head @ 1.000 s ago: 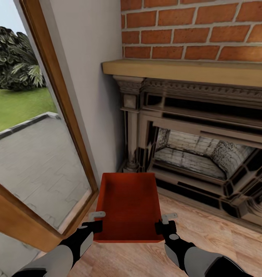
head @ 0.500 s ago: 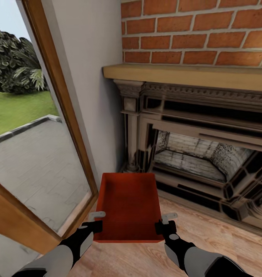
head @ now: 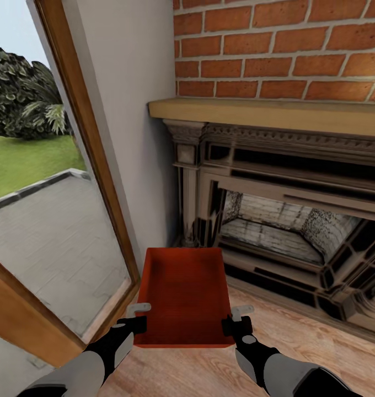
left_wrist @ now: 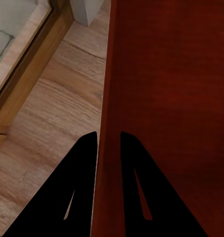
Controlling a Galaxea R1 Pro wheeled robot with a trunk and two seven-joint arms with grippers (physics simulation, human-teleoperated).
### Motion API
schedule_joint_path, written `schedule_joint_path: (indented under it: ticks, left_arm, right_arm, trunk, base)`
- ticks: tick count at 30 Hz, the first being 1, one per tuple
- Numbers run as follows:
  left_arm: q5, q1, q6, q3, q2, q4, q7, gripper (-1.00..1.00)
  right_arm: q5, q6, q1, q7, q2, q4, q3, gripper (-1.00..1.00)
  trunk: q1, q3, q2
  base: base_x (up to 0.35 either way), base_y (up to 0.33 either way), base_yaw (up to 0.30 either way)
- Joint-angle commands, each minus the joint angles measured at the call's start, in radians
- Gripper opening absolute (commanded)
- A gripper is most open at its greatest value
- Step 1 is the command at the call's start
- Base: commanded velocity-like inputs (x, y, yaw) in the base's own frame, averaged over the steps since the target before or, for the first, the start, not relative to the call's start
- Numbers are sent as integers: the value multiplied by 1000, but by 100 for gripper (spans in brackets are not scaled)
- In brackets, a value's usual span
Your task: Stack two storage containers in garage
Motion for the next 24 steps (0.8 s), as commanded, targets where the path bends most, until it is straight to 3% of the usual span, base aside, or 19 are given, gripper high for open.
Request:
schedule_joint_path:
  ticks: [1, 24]
  left_arm:
    - [2, 0, 6, 0, -6, -3, 8, -100]
    - [6, 0, 6, 0, -6, -3, 8, -100]
  right_arm:
    - [-8, -2, -1, -6, 7, 2, -11, -100]
    - [-8, -2, -1, -6, 7, 2, -11, -100]
  trunk:
    - [0, 1, -1]
    - [0, 36, -1]
  base:
    - [0, 0, 0]
    - [0, 0, 0]
